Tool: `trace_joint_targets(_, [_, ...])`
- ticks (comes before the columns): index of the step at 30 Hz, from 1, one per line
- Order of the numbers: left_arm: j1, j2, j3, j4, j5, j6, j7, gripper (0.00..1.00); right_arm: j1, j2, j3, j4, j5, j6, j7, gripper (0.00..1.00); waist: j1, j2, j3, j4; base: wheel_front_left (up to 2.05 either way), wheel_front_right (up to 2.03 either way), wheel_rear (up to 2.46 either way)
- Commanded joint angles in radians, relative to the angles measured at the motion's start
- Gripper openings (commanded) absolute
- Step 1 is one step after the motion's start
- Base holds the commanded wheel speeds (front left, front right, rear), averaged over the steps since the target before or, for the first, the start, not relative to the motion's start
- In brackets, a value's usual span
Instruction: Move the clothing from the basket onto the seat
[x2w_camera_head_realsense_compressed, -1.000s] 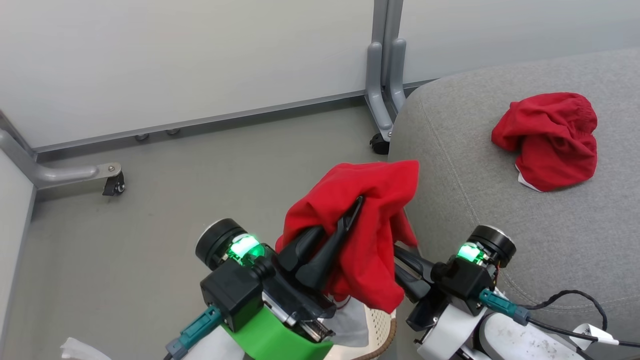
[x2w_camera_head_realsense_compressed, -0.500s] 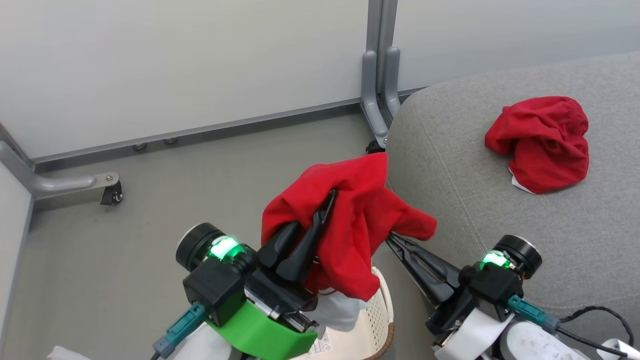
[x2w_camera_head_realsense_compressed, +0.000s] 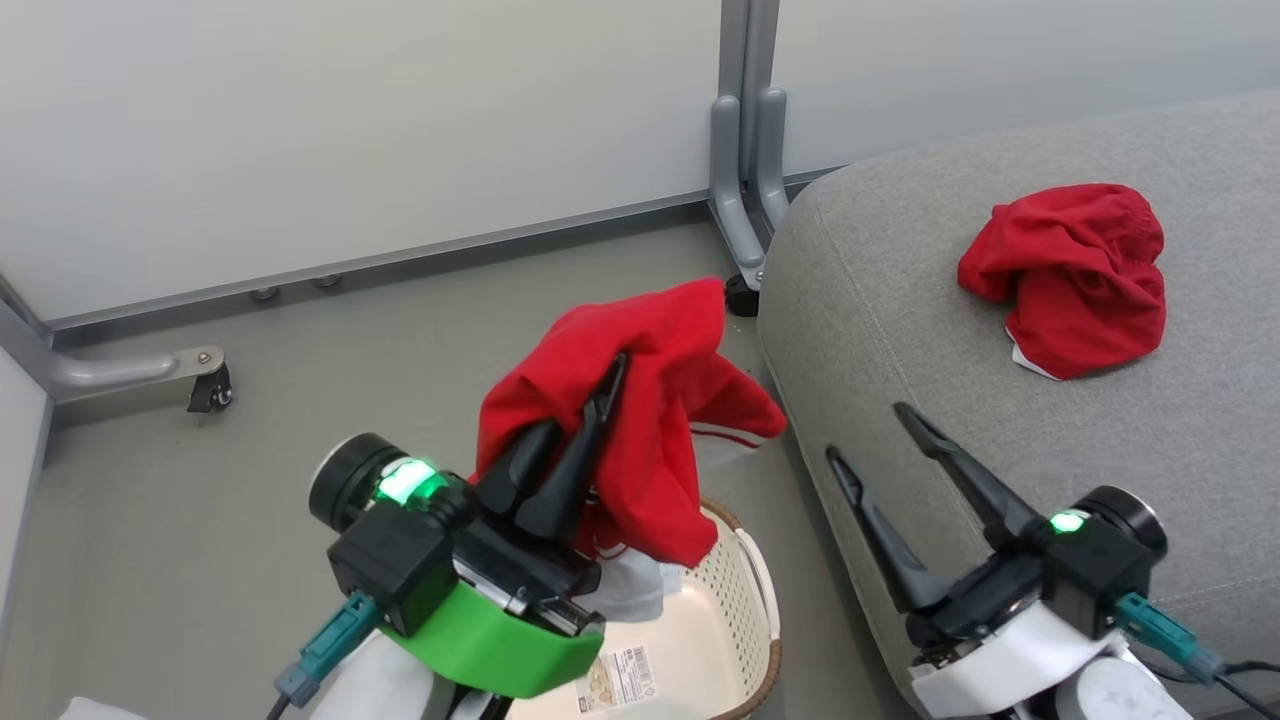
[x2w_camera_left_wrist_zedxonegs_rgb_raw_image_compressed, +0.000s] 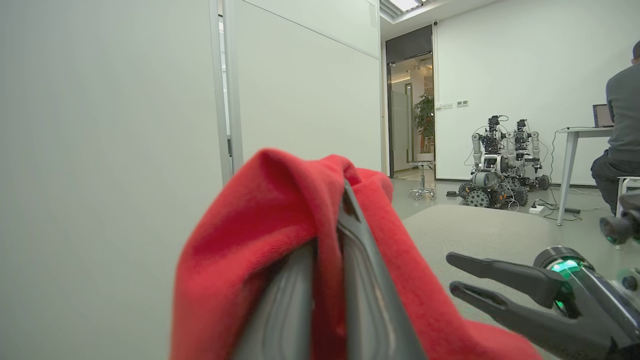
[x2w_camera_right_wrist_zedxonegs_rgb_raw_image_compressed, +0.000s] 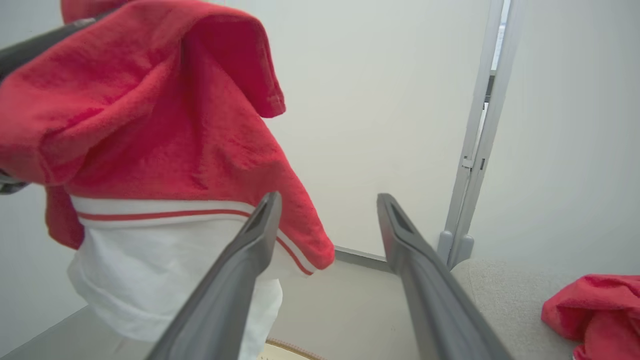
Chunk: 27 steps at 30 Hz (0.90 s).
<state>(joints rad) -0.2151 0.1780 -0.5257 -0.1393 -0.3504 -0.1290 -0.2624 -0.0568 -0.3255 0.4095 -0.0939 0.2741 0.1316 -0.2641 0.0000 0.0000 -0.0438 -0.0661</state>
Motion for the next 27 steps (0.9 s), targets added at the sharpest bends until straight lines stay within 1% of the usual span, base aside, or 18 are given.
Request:
trace_joint_targets(1, [-0.008,-0.003,0.011,-0.002,0.008,-0.003,-0.003,0.00,0.027,0.007,-0.028,-0.009,-0.001,-0.002,0.000,1.00,0.0000,0.0000,0.002,-0.002,0.00,0.00,0.00])
trace_joint_targets(6, [0.012,-0.012,0.029,0.003,0.014,-0.003,-0.003,0.00,0.109,0.079,-0.180,-0.026,-0.020,-0.002,0.000,1.00,0.0000,0.0000,0.004,-0.004,0.00,0.00,0.00])
trace_joint_targets(9, [0.027,-0.015,0.035,0.008,0.015,-0.003,-0.003,0.00,0.161,0.136,-0.264,-0.025,-0.015,-0.002,0.000,1.00,0.0000,0.0000,0.006,-0.005,0.00,0.00,0.00])
trace_joint_targets(11, [0.037,-0.015,0.040,0.013,0.015,-0.003,-0.003,0.00,0.186,0.158,-0.301,-0.020,-0.019,-0.002,0.000,1.00,0.0000,0.0000,0.007,-0.009,0.00,0.00,0.00])
trace_joint_targets(15, [0.053,-0.017,0.047,0.021,0.017,-0.003,-0.003,0.00,0.212,0.189,-0.336,-0.001,-0.005,-0.002,0.000,1.00,0.0000,0.0000,0.009,-0.015,0.00,0.00,0.00])
trace_joint_targets(22, [0.058,-0.021,0.046,0.023,0.013,-0.003,-0.003,0.00,0.202,0.180,-0.334,0.016,0.001,-0.002,0.000,1.00,0.0000,0.0000,0.011,-0.014,0.00,0.00,0.00])
trace_joint_targets(27, [0.039,-0.011,0.027,0.017,0.017,-0.003,-0.003,0.00,0.171,0.137,-0.291,0.008,0.007,-0.002,0.000,1.00,0.0000,0.0000,0.016,-0.009,0.00,0.00,0.00])
